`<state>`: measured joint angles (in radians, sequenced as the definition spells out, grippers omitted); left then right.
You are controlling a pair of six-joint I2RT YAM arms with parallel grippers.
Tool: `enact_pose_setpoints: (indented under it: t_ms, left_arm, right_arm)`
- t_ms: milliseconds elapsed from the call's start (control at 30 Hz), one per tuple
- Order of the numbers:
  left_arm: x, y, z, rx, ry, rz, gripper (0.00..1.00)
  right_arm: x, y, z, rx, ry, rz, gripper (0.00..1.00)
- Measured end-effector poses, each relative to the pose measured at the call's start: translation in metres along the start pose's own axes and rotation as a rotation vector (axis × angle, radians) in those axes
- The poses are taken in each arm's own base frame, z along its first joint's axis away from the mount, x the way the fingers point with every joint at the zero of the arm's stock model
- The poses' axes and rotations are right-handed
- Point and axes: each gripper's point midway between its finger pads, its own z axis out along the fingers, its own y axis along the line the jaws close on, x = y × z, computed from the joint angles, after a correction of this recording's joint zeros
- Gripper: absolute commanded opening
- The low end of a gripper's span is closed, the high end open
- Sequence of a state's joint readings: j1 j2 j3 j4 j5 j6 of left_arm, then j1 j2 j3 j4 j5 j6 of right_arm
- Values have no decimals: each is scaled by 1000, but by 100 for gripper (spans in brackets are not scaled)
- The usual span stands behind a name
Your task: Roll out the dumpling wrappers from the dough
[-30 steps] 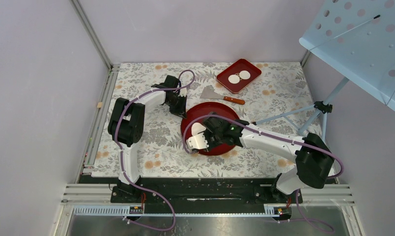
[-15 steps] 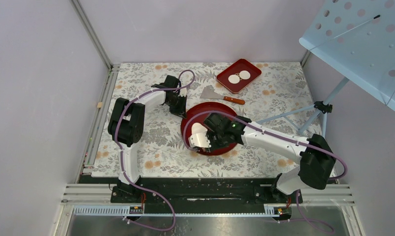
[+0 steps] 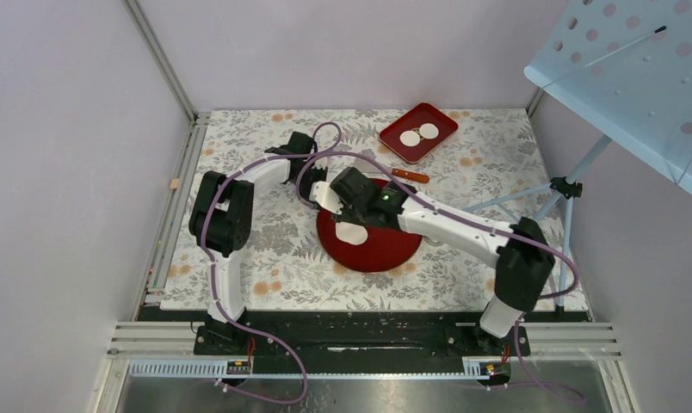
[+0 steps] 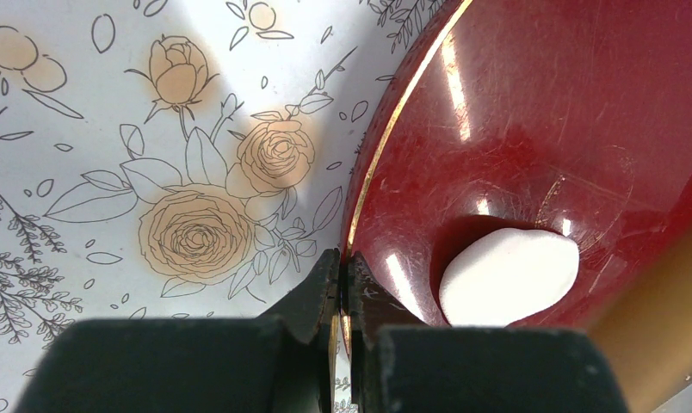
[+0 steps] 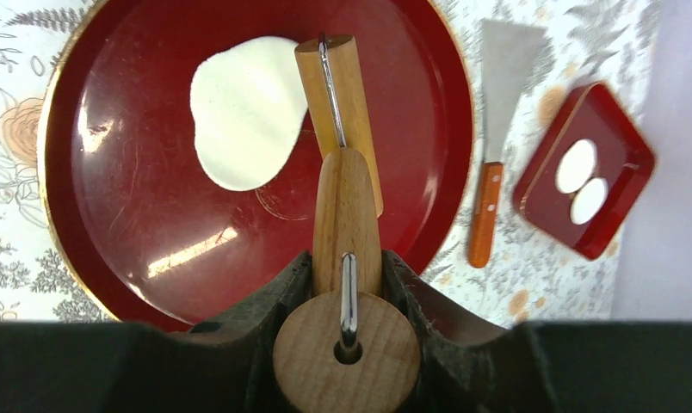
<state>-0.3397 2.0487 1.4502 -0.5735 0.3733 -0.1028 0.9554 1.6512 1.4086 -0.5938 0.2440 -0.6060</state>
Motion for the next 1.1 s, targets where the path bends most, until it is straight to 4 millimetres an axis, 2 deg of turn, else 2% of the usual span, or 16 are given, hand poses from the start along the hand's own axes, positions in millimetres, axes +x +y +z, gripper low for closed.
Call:
enact_pose_setpoints:
  t_ms: [133,233,433,767,1100]
  left_arm:
    - [0,0,0,0,0,0,0]
    - [0,0,0,0,0,0,0]
    - [0,0,0,0,0,0,0]
    - [0,0,0,0,-1,0,0]
    - [0,0,0,0,-3,1,0]
  right_arm:
    - [14,17,33,-28,96,19,0]
    - [26,30,46,-51,147,7,0]
    - [26,39,45,-51,158,-20,0]
    - [41,53,38,-93,145,-46,0]
    - [44,61,34,-122,123,-103,0]
